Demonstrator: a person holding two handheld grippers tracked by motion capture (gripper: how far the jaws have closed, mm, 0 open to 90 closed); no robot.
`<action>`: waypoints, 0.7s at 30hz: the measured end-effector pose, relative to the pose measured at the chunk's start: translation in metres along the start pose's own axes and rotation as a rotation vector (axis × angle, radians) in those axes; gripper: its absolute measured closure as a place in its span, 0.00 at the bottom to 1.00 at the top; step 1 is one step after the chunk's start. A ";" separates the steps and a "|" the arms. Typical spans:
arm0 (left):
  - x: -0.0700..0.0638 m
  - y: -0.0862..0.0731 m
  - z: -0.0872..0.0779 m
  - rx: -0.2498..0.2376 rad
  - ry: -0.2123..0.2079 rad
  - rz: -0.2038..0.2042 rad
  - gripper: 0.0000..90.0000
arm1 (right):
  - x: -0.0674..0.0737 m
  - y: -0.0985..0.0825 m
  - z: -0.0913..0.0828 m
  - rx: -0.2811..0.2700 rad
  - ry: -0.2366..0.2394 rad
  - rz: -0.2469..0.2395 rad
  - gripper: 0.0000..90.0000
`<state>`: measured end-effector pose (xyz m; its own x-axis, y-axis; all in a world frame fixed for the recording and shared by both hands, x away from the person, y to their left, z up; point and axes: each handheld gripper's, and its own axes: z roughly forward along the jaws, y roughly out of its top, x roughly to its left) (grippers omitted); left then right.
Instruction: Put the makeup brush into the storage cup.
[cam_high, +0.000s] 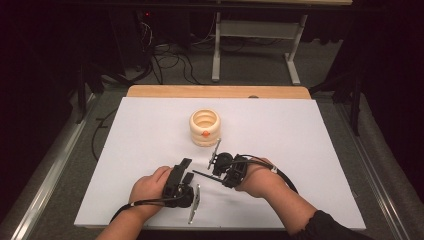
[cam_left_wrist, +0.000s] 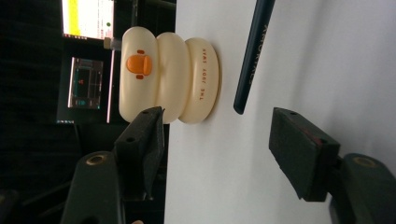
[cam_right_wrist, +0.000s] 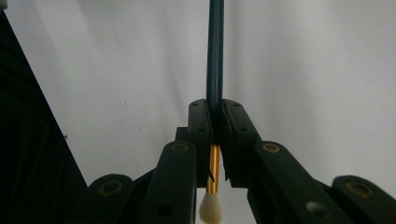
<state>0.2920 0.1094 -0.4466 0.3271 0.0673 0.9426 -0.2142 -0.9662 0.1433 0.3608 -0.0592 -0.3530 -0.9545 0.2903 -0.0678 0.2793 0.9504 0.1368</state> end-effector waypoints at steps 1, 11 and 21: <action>0.000 0.000 0.000 -0.001 0.000 0.004 0.44 | 0.000 0.000 0.000 0.001 0.000 0.000 0.95; -0.003 0.001 0.000 -0.005 -0.034 0.055 0.60 | 0.003 0.005 0.001 -0.011 0.001 -0.011 0.95; -0.004 0.001 -0.001 -0.010 -0.049 0.077 0.81 | 0.006 0.012 0.001 -0.025 0.003 -0.023 0.95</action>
<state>0.2895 0.1087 -0.4501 0.3542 -0.0193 0.9350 -0.2492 -0.9656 0.0745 0.3588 -0.0461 -0.3523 -0.9610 0.2682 -0.0681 0.2548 0.9536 0.1604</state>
